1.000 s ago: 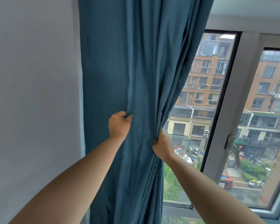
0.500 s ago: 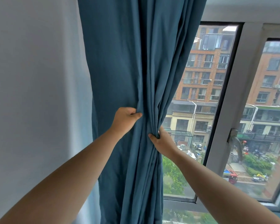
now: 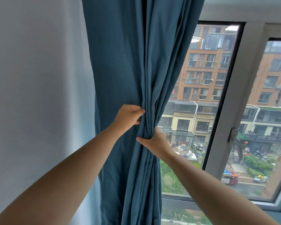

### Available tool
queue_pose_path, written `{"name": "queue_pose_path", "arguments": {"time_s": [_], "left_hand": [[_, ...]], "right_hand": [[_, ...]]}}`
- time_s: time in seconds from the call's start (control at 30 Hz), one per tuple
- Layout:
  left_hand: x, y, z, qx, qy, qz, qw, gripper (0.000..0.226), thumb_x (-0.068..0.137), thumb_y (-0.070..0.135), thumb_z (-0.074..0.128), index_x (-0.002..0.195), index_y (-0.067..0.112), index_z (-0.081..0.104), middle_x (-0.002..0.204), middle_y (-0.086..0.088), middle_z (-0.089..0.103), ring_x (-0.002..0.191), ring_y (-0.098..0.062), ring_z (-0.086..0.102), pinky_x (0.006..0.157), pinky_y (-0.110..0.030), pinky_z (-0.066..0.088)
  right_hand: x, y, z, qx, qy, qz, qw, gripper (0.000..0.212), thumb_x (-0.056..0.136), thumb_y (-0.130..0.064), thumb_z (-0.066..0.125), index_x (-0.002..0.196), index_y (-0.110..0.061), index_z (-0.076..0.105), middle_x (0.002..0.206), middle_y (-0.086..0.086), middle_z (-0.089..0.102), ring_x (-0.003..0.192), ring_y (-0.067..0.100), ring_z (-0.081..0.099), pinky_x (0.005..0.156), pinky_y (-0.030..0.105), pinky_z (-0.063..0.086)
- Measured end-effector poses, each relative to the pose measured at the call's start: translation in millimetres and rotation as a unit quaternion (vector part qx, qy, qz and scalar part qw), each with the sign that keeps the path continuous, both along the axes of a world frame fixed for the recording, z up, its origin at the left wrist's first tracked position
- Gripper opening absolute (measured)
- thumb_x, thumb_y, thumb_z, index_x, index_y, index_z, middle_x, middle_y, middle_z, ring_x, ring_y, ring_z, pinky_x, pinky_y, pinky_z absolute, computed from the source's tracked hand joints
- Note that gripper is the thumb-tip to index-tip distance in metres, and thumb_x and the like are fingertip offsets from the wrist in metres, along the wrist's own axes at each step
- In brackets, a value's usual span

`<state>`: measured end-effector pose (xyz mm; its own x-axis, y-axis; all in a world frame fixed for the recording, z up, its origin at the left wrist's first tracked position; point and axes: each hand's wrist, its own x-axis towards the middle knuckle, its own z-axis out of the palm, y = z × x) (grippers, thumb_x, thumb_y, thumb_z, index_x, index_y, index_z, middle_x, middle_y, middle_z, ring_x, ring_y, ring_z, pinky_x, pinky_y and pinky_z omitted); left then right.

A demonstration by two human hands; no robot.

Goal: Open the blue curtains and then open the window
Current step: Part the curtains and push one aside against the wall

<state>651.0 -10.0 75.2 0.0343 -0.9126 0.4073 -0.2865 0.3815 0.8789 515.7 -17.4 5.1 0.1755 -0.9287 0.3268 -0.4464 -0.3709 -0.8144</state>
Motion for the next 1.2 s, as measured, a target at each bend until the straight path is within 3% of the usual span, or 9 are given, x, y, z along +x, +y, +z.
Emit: {"name": "queue_pose_path", "arguments": {"time_s": [0.1, 0.23, 0.37, 0.47, 0.57, 0.67, 0.8, 1.0, 1.2], "left_hand": [[-3, 2, 2, 0.021, 0.040, -0.011, 0.999, 0.029, 0.093, 0.019, 0.051, 0.091, -0.005, 0.067, 0.094, -0.023, 0.069, 0.089, -0.031, 0.068, 0.069, -0.026, 0.058], [-5, 5, 4, 0.033, 0.068, -0.026, 0.997, 0.028, 0.094, 0.025, 0.050, 0.082, 0.008, 0.067, 0.087, -0.008, 0.071, 0.082, -0.020, 0.071, 0.070, -0.027, 0.058], [-4, 1, 3, 0.005, 0.032, -0.016, 0.999, 0.046, 0.088, 0.038, 0.054, 0.093, -0.007, 0.063, 0.092, -0.023, 0.069, 0.086, -0.026, 0.070, 0.074, -0.033, 0.059], [-6, 2, 4, -0.032, 0.005, 0.008, 0.999, 0.056, 0.074, 0.049, 0.057, 0.092, -0.003, 0.061, 0.093, -0.032, 0.062, 0.088, -0.036, 0.066, 0.073, -0.041, 0.059], [-8, 5, 5, -0.083, -0.033, 0.045, 0.995, 0.041, 0.077, 0.048, 0.060, 0.087, 0.008, 0.063, 0.083, -0.021, 0.067, 0.083, -0.033, 0.065, 0.073, -0.043, 0.058], [-10, 9, 8, -0.128, -0.032, 0.083, 0.988, 0.024, 0.081, 0.039, 0.065, 0.090, 0.018, 0.063, 0.080, 0.003, 0.071, 0.076, -0.012, 0.067, 0.070, -0.026, 0.056], [-4, 7, 11, -0.147, -0.057, 0.133, 0.978, 0.031, 0.076, 0.041, 0.069, 0.099, 0.024, 0.058, 0.084, 0.014, 0.067, 0.078, -0.001, 0.064, 0.067, -0.017, 0.051], [22, -3, 6, -0.154, -0.073, 0.208, 0.963, 0.038, 0.069, 0.043, 0.070, 0.097, 0.022, 0.054, 0.089, 0.007, 0.065, 0.081, -0.011, 0.063, 0.069, -0.029, 0.053], [31, -11, 3, -0.165, -0.086, 0.228, 0.956, 0.050, 0.067, 0.037, 0.074, 0.108, 0.021, 0.050, 0.101, 0.006, 0.061, 0.090, -0.013, 0.060, 0.078, -0.037, 0.054]], "right_hand": [[9, 2, -3, -0.007, -0.004, -0.034, 0.999, 0.060, 0.069, -0.035, 0.074, 0.118, -0.020, 0.043, 0.092, -0.009, 0.061, 0.084, 0.011, 0.062, 0.073, 0.028, 0.054], [17, 3, -3, -0.017, 0.005, -0.052, 0.998, 0.042, 0.077, -0.022, 0.064, 0.113, -0.015, 0.043, 0.079, -0.007, 0.056, 0.072, 0.015, 0.059, 0.058, 0.028, 0.051], [20, 3, -5, -0.021, 0.037, -0.052, 0.998, 0.038, 0.079, -0.006, 0.049, 0.116, -0.012, 0.040, 0.071, -0.002, 0.050, 0.058, 0.016, 0.050, 0.047, 0.027, 0.039], [21, 3, -6, -0.026, 0.055, -0.042, 0.997, 0.040, 0.079, -0.001, 0.044, 0.117, -0.011, 0.038, 0.072, 0.001, 0.050, 0.059, 0.021, 0.050, 0.047, 0.030, 0.038], [20, 1, -7, -0.042, 0.088, -0.038, 0.995, 0.043, 0.080, 0.003, 0.041, 0.122, -0.005, 0.037, 0.077, 0.004, 0.051, 0.064, 0.024, 0.050, 0.047, 0.027, 0.037], [24, 1, -4, -0.059, 0.142, -0.030, 0.988, 0.043, 0.081, 0.005, 0.041, 0.123, -0.003, 0.036, 0.074, 0.002, 0.047, 0.067, 0.023, 0.049, 0.048, 0.027, 0.038], [39, -1, 1, -0.075, 0.184, -0.009, 0.980, 0.043, 0.079, 0.006, 0.042, 0.120, -0.006, 0.037, 0.068, 0.000, 0.043, 0.064, 0.023, 0.046, 0.052, 0.032, 0.039], [75, -9, 10, -0.075, 0.230, 0.037, 0.970, 0.066, 0.080, 0.005, 0.044, 0.139, -0.012, 0.021, 0.069, -0.001, 0.042, 0.068, 0.025, 0.048, 0.050, 0.032, 0.038], [79, -13, 9, -0.062, 0.253, 0.044, 0.964, 0.065, 0.083, 0.002, 0.044, 0.141, -0.011, 0.017, 0.074, 0.001, 0.045, 0.070, 0.024, 0.048, 0.057, 0.036, 0.041]]}}
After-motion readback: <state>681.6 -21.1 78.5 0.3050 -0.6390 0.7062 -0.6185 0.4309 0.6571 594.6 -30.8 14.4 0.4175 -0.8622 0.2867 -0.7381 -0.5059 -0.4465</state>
